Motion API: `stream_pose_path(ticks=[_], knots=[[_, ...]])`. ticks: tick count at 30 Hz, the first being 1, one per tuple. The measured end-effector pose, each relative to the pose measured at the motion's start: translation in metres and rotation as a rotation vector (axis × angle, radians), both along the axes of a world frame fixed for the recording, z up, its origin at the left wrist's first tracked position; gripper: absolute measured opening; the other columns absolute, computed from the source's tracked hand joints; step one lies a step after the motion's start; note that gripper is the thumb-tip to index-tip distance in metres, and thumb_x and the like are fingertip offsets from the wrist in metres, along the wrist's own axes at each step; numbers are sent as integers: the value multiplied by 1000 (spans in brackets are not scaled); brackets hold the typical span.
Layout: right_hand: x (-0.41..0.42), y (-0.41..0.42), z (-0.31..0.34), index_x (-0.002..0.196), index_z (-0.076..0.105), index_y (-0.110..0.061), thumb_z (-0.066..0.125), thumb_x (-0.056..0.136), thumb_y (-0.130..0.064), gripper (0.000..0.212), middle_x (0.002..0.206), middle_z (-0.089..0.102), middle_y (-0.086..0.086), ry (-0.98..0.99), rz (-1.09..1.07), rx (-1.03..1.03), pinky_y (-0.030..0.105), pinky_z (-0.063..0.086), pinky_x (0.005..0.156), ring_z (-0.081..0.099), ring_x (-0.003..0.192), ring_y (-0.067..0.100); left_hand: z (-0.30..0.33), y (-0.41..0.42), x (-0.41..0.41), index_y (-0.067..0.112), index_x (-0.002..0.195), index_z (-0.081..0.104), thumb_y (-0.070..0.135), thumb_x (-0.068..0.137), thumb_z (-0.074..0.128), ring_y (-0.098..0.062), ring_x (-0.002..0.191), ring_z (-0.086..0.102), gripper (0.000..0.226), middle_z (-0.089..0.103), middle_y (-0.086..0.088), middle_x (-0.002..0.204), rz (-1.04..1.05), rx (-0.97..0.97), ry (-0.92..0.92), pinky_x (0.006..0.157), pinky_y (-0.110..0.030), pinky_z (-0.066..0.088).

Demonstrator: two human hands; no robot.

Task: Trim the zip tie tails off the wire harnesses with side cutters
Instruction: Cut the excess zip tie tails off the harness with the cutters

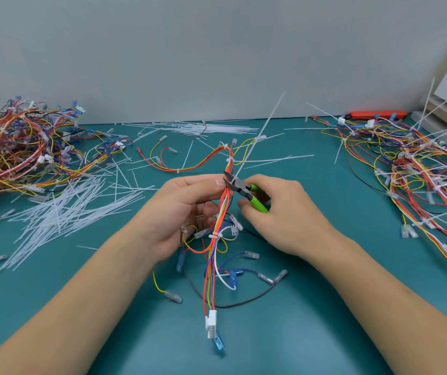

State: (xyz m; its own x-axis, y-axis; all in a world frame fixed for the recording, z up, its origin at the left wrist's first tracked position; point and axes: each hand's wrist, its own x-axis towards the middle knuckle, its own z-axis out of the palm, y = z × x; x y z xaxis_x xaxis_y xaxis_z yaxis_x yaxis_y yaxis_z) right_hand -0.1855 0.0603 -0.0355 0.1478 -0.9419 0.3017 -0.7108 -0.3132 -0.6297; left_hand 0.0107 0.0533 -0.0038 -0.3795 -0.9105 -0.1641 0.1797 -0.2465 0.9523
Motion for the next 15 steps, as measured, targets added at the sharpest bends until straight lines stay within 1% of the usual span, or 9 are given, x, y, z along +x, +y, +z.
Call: stream_pose_path(ticks=[3, 5, 8, 11, 15], knots=[[0, 0, 0, 96, 64, -38, 65, 93, -36, 3, 79, 64, -12, -10, 7, -1, 41, 54, 79, 60, 81, 16, 0, 0, 0, 10, 100, 75, 23, 85, 66, -5, 49, 43, 22, 63, 8, 66, -3, -5, -9, 45, -16, 42], [-1, 0, 0, 92, 61, -39, 65, 94, -36, 6, 77, 62, -12, -3, 9, -7, 41, 53, 78, 58, 78, 16, 0, 0, 0, 10, 99, 75, 24, 83, 67, -5, 49, 43, 23, 64, 8, 66, -1, -9, -12, 45, -16, 42], [-1, 1, 0, 90, 60, -39, 65, 94, -36, 7, 75, 61, -11, -6, 9, -7, 40, 53, 76, 57, 76, 15, 0, 0, 0, 10, 97, 74, 20, 90, 65, -4, 47, 44, 15, 64, 8, 64, 4, -6, -11, 42, -14, 40], [-1, 0, 0, 90, 62, -37, 65, 93, -36, 4, 73, 61, -10, -18, 12, -8, 39, 52, 73, 56, 73, 15, 0, 0, -1, 8, 101, 72, 16, 97, 59, -3, 45, 44, 16, 65, 7, 64, 15, -3, -17, 39, -12, 39], [-1, 0, 0, 89, 62, -36, 64, 93, -38, 5, 70, 60, -9, -23, 25, -10, 38, 51, 69, 55, 70, 16, 0, 0, -1, 7, 107, 75, 19, 93, 63, -4, 47, 45, 22, 66, 3, 75, 27, 4, -15, 41, -15, 41]])
